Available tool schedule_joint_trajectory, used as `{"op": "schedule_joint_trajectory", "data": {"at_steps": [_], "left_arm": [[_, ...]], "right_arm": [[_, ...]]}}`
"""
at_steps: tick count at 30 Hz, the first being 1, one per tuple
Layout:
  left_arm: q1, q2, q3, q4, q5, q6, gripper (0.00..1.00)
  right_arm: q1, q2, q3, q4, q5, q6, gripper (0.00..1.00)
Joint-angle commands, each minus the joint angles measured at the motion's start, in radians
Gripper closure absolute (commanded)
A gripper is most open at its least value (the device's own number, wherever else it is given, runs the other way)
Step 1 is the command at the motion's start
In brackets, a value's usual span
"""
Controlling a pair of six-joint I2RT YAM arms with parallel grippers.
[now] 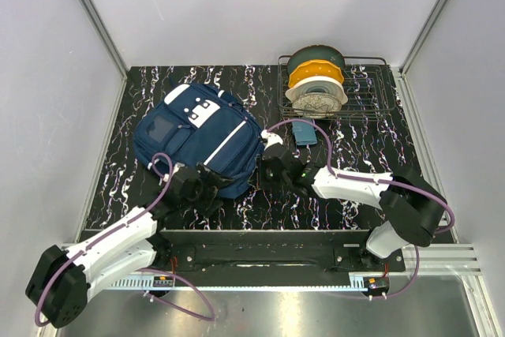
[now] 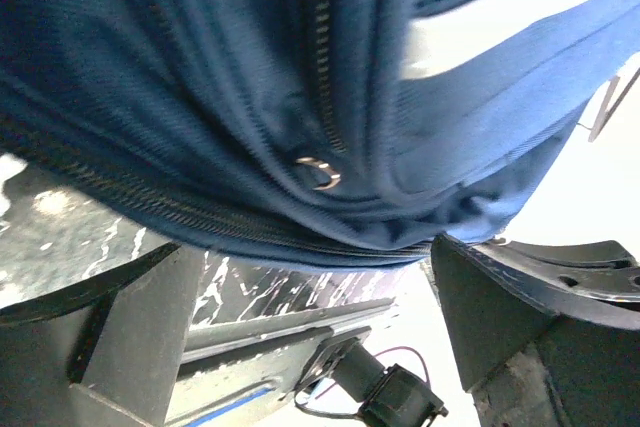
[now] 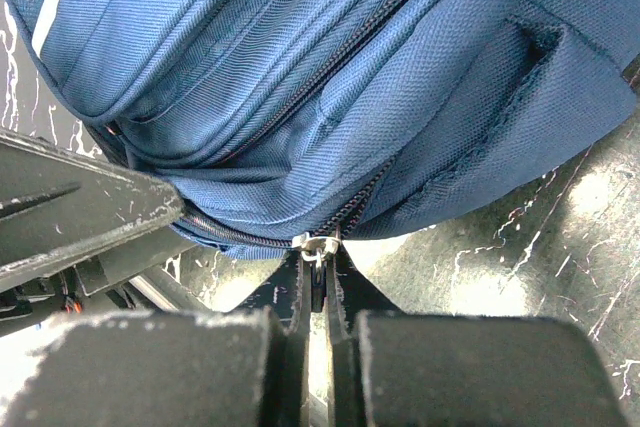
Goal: Pack the student bag
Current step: Zip the student bag at the center of the board.
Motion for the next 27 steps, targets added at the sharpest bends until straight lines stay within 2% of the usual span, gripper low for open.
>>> {"op": "schedule_joint_trajectory", "data": {"at_steps": [1,7,10,11,13,15,17,18,24,27], "left_arm": [[-0.002,0.019,-0.013,0.217,-0.085,-0.051,0.01],[0.004,0.093,0.013,0.305,-0.102,-0.003,0.02],[0.008,0.154,0.032,0.332,-0.065,0.025,0.14],[0.013,0.171,0.029,0.351,-0.053,0.031,0.27],[0.019,0.179,0.020,0.380,-0.048,0.045,0.45],[0.025,0.179,0.029,0.365,-0.047,0.060,0.73],[0.037,0.165,0.041,0.316,-0.048,0.096,0.89],[0.044,0.156,0.056,0.291,-0.050,0.109,1.00],[0.143,0.018,0.064,0.107,-0.042,0.218,1.00],[0.267,-0.094,0.044,0.027,0.024,0.281,1.00]], "right_arm": [[0.011,-0.050,0.037,0.022,0.013,0.000,1.00],[0.023,-0.063,0.026,0.003,0.028,-0.001,1.00],[0.029,-0.075,0.020,0.009,0.028,0.006,1.00],[0.031,-0.076,0.020,0.009,0.028,0.007,1.00],[0.034,-0.079,0.020,0.003,0.027,0.004,1.00],[0.035,-0.084,0.018,-0.002,0.030,0.003,1.00],[0.037,-0.089,0.014,-0.003,0.037,0.000,1.00],[0.035,-0.090,0.014,-0.008,0.045,0.000,1.00],[0.035,-0.081,0.020,-0.017,0.071,-0.014,1.00],[0.035,-0.060,0.035,-0.025,0.076,-0.022,1.00]]}}
